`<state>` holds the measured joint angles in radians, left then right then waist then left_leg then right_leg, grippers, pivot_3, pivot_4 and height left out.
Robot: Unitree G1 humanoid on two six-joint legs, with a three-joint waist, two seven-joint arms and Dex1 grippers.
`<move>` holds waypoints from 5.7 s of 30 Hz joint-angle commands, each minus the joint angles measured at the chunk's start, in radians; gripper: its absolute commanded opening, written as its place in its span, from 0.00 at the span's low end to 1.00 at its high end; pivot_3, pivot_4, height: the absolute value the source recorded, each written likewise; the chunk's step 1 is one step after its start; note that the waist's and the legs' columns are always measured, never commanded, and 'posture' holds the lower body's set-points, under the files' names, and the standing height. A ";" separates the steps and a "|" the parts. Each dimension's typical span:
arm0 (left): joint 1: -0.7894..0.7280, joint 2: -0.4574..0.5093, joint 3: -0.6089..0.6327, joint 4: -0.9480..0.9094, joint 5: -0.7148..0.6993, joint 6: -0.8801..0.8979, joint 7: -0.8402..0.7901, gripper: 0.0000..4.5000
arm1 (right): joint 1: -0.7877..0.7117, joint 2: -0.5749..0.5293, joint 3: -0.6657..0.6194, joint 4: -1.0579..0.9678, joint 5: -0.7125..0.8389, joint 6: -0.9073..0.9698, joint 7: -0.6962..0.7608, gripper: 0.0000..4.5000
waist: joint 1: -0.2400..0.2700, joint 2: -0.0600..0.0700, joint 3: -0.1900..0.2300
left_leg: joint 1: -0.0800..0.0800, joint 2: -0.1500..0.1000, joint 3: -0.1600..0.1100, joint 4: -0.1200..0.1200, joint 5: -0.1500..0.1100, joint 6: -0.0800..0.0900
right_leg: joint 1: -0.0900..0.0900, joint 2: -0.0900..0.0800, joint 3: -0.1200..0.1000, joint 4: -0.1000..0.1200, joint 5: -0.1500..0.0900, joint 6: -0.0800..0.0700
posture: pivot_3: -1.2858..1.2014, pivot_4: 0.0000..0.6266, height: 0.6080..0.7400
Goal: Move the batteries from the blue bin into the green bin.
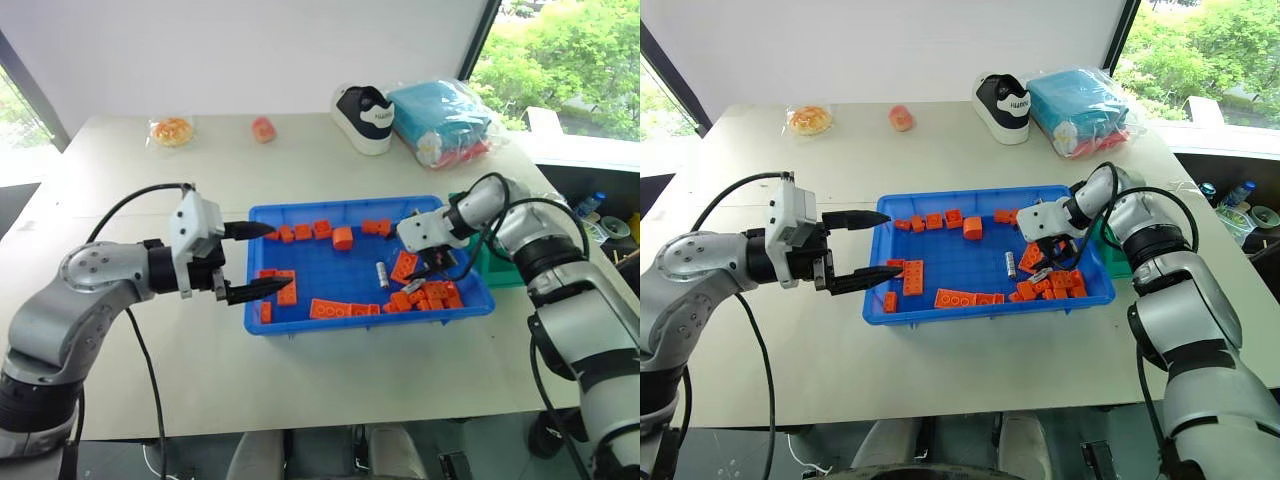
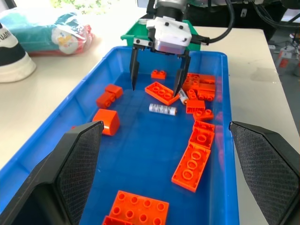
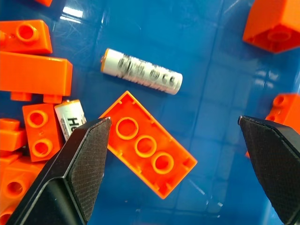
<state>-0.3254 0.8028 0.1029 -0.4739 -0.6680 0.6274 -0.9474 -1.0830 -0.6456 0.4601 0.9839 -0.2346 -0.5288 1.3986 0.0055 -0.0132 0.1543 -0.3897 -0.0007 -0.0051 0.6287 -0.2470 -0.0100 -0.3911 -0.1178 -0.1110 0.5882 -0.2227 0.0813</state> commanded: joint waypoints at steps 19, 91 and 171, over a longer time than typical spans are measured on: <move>0.006 0.023 0.040 -0.063 -0.036 0.014 0.021 1.00 | -0.054 0.132 -0.027 0.047 -0.017 -0.108 0.012 0.99 | -0.004 -0.001 -0.001 | 0.001 0.000 0.000 0.001 0.000 -0.001 | -0.001 0.000 0.001 0.005 0.000 0.001 | 0.52 0.24 0.75; -0.019 0.015 0.021 -0.024 -0.077 0.028 0.029 1.00 | 0.402 -0.067 -0.539 -0.979 0.226 1.136 -0.203 0.01 | 0.017 -0.002 0.000 | 0.005 0.000 -0.002 -0.003 0.001 -0.002 | 0.000 -0.002 0.002 0.005 -0.003 -0.001 | 0.52 0.24 0.75; 0.033 -0.017 0.048 -0.051 -0.032 -0.014 0.075 1.00 | 0.052 -0.080 -0.064 -0.150 0.000 0.335 0.076 1.00 | 0.005 -0.002 0.001 | 0.000 0.000 0.001 0.000 0.000 -0.001 | 0.000 0.000 0.001 0.000 -0.001 -0.002 | 0.52 0.24 0.75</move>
<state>-0.2779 0.7812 0.1394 -0.5125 -0.7016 0.6393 -0.8691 -0.9963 -0.7281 0.4197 0.8207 -0.2327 -0.1841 1.4961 0.0104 -0.0150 0.1554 -0.3892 -0.0006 -0.0043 0.6290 -0.2468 -0.0108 -0.3908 -0.1177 -0.1104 0.5885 -0.2239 0.0797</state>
